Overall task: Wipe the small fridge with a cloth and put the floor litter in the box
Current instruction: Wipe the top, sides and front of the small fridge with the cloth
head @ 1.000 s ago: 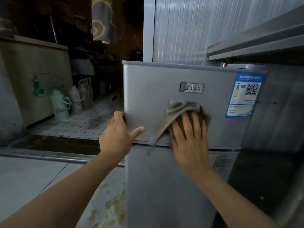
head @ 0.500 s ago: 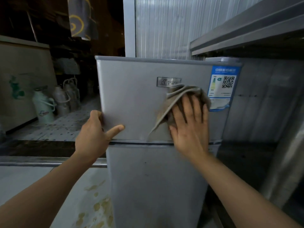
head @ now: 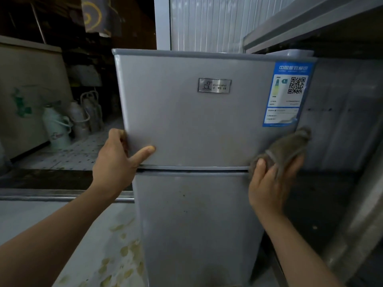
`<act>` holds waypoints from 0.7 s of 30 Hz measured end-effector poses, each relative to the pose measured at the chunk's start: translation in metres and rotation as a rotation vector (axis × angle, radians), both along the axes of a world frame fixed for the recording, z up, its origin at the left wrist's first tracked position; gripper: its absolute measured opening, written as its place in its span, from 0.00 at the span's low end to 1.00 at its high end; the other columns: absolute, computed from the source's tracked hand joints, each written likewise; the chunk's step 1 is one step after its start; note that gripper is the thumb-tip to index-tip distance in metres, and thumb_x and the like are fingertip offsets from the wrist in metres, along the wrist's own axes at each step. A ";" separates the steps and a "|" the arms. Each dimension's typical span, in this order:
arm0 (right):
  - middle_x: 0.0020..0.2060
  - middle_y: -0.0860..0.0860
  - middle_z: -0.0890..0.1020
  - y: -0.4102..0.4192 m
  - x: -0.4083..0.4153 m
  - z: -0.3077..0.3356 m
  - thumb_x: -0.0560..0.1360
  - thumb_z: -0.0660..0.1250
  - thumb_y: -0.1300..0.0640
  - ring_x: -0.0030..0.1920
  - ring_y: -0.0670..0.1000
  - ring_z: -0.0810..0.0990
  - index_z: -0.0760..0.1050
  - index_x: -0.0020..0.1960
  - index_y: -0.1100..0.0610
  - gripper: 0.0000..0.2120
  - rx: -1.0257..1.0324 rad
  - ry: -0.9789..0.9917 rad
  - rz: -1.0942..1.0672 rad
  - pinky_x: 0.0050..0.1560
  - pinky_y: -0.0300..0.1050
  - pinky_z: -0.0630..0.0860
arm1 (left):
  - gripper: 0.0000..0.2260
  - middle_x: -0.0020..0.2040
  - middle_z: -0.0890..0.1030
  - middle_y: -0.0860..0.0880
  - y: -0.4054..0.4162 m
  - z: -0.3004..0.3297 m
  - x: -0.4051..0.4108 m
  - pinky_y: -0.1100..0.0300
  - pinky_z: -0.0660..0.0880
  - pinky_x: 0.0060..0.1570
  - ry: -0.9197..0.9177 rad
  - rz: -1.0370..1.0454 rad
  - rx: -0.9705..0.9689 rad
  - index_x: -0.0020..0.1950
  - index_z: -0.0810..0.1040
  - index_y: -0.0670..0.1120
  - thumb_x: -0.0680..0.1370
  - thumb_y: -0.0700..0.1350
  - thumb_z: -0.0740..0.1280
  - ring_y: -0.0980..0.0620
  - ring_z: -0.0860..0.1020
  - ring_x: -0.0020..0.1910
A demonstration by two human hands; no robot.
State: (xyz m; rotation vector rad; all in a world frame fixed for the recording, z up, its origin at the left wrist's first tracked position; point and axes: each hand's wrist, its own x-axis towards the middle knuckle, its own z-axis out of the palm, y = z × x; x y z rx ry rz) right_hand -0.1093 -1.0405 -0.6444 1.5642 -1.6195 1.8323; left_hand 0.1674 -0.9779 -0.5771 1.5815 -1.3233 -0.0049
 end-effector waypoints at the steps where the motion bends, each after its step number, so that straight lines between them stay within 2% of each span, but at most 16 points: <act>1: 0.72 0.68 0.55 0.003 -0.003 -0.016 0.77 0.50 0.45 0.72 0.59 0.56 0.55 0.72 0.72 0.35 0.080 -0.035 0.040 0.72 0.32 0.41 | 0.22 0.47 0.74 0.48 0.001 0.000 -0.001 0.52 0.70 0.42 0.009 -0.011 0.002 0.52 0.65 0.48 0.70 0.56 0.71 0.48 0.73 0.45; 3: 0.71 0.68 0.59 0.004 -0.009 -0.034 0.77 0.48 0.44 0.70 0.59 0.58 0.56 0.72 0.72 0.36 0.163 -0.049 0.070 0.67 0.24 0.37 | 0.22 0.48 0.74 0.48 0.003 0.002 -0.003 0.53 0.69 0.43 0.039 -0.036 0.000 0.53 0.65 0.47 0.70 0.55 0.71 0.48 0.74 0.46; 4: 0.70 0.69 0.62 0.004 -0.012 -0.032 0.78 0.48 0.44 0.70 0.60 0.60 0.58 0.71 0.73 0.35 0.152 -0.034 0.061 0.67 0.24 0.36 | 0.22 0.49 0.74 0.49 0.004 0.002 -0.004 0.54 0.69 0.44 0.059 -0.051 -0.006 0.54 0.65 0.47 0.70 0.55 0.71 0.48 0.74 0.46; 6: 0.69 0.69 0.63 -0.001 -0.012 -0.014 0.80 0.46 0.42 0.71 0.64 0.61 0.61 0.69 0.74 0.36 0.067 0.002 0.043 0.72 0.34 0.39 | 0.22 0.50 0.74 0.49 0.007 0.000 -0.007 0.55 0.69 0.45 0.107 -0.064 -0.009 0.57 0.66 0.46 0.71 0.54 0.71 0.50 0.73 0.47; 8: 0.72 0.67 0.59 -0.008 -0.009 0.016 0.79 0.50 0.45 0.73 0.63 0.58 0.56 0.72 0.71 0.33 -0.037 -0.041 0.056 0.74 0.42 0.45 | 0.19 0.49 0.75 0.49 0.008 -0.010 -0.008 0.56 0.68 0.44 0.131 -0.045 -0.017 0.55 0.67 0.46 0.73 0.54 0.69 0.50 0.74 0.46; 10: 0.73 0.65 0.55 -0.013 -0.006 0.031 0.78 0.52 0.47 0.74 0.59 0.56 0.51 0.74 0.69 0.33 -0.068 -0.077 0.026 0.73 0.37 0.43 | 0.16 0.46 0.76 0.48 0.009 -0.023 -0.009 0.56 0.68 0.43 0.136 -0.017 -0.003 0.53 0.69 0.46 0.74 0.54 0.68 0.49 0.74 0.44; 12: 0.74 0.64 0.55 -0.018 -0.006 0.016 0.79 0.49 0.45 0.75 0.57 0.54 0.52 0.74 0.69 0.34 -0.056 -0.054 -0.016 0.73 0.35 0.41 | 0.14 0.42 0.75 0.48 0.008 -0.033 -0.008 0.56 0.68 0.42 0.149 -0.013 -0.006 0.52 0.70 0.45 0.75 0.53 0.67 0.49 0.74 0.40; 14: 0.74 0.64 0.54 -0.017 -0.004 -0.017 0.80 0.47 0.43 0.76 0.57 0.52 0.53 0.73 0.71 0.35 -0.025 0.009 -0.021 0.76 0.43 0.43 | 0.14 0.37 0.73 0.51 0.004 -0.036 -0.004 0.57 0.67 0.36 0.148 -0.016 -0.017 0.49 0.69 0.44 0.75 0.52 0.67 0.53 0.71 0.35; 16: 0.75 0.63 0.52 -0.013 -0.001 -0.044 0.80 0.50 0.44 0.76 0.56 0.51 0.51 0.74 0.71 0.35 -0.038 -0.012 0.043 0.76 0.46 0.45 | 0.14 0.35 0.71 0.53 0.002 -0.035 -0.001 0.61 0.65 0.32 0.126 -0.029 -0.024 0.47 0.68 0.43 0.75 0.52 0.67 0.57 0.70 0.33; 19: 0.73 0.66 0.53 -0.008 0.015 -0.039 0.78 0.57 0.51 0.75 0.62 0.53 0.49 0.73 0.73 0.34 -0.138 -0.128 0.031 0.75 0.49 0.47 | 0.14 0.35 0.71 0.53 0.000 -0.036 0.000 0.64 0.63 0.31 0.098 -0.035 -0.037 0.46 0.67 0.43 0.75 0.52 0.67 0.59 0.69 0.33; 21: 0.72 0.67 0.53 0.000 0.040 -0.033 0.79 0.54 0.50 0.73 0.67 0.53 0.50 0.74 0.68 0.31 -0.183 -0.066 -0.005 0.75 0.55 0.47 | 0.14 0.35 0.71 0.53 0.001 -0.037 0.000 0.65 0.63 0.30 0.097 -0.032 -0.041 0.46 0.67 0.44 0.75 0.52 0.67 0.59 0.69 0.33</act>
